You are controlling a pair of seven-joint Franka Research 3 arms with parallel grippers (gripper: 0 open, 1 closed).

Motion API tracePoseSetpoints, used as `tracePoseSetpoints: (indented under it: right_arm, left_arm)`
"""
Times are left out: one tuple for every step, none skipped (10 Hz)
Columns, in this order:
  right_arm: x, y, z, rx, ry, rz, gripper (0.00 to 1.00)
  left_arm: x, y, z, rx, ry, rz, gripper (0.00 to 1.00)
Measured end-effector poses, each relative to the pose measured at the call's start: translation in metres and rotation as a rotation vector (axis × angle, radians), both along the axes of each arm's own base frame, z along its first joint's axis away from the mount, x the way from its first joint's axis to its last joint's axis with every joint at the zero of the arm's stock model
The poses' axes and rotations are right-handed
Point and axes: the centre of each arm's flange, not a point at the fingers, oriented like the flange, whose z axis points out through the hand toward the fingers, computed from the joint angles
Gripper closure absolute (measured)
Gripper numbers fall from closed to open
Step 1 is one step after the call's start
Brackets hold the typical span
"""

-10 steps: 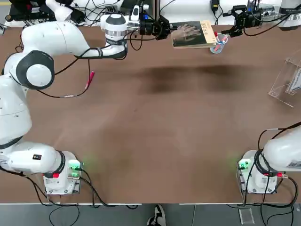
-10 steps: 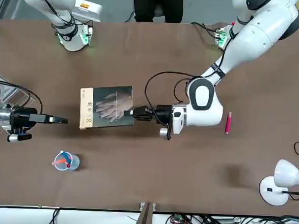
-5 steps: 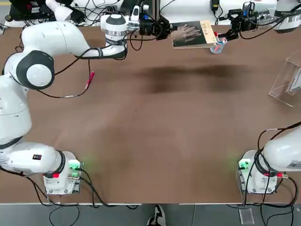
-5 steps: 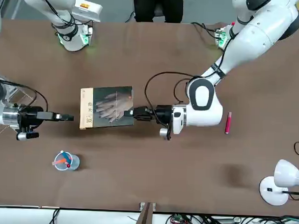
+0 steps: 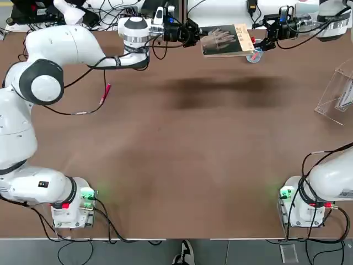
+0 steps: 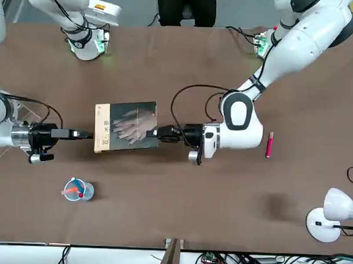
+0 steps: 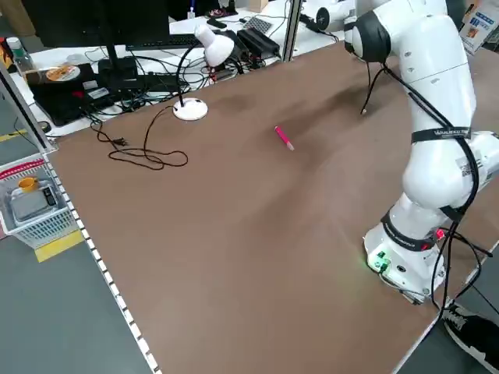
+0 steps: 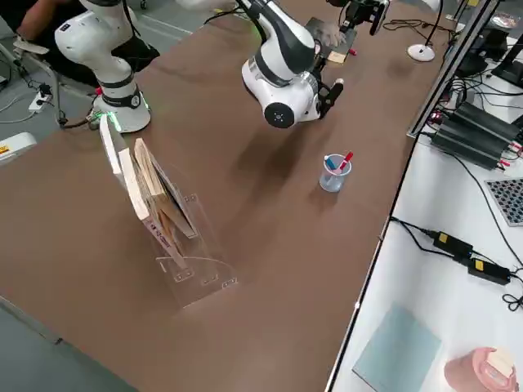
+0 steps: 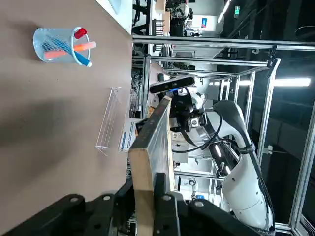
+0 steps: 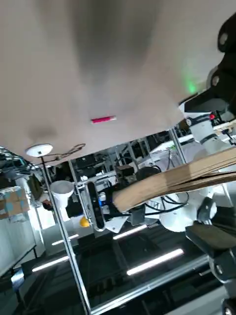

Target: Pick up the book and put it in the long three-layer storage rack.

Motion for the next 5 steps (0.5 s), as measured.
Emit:
tracePoseSetpoints:
  right_arm:
    - [-0.0018,0.0010,-0.0018,0.011,0.007,0.001,0.00]
    - [-0.0034,0.0018,-0.0034,0.019,0.011,0.003,0.00]
    - [-0.0050,0.0023,-0.0054,0.023,0.008,0.006,0.00]
    - [-0.0068,0.0032,-0.0077,0.027,0.002,0.009,0.00]
    - [-0.0083,0.0052,-0.0097,0.030,-0.004,0.014,0.00]
  left_arm:
    - [0.0000,0.0000,0.0000,0.000,0.000,0.000,0.96]
    - [0.0001,0.0001,-0.0001,0.000,0.000,0.000,0.96]
    - [0.0002,0.0002,-0.0002,0.000,0.000,0.000,0.96]
    - [0.0002,0.0003,-0.0002,0.000,0.000,0.000,0.96]
    - [0.0003,0.0005,-0.0003,0.001,-0.001,0.001,0.96]
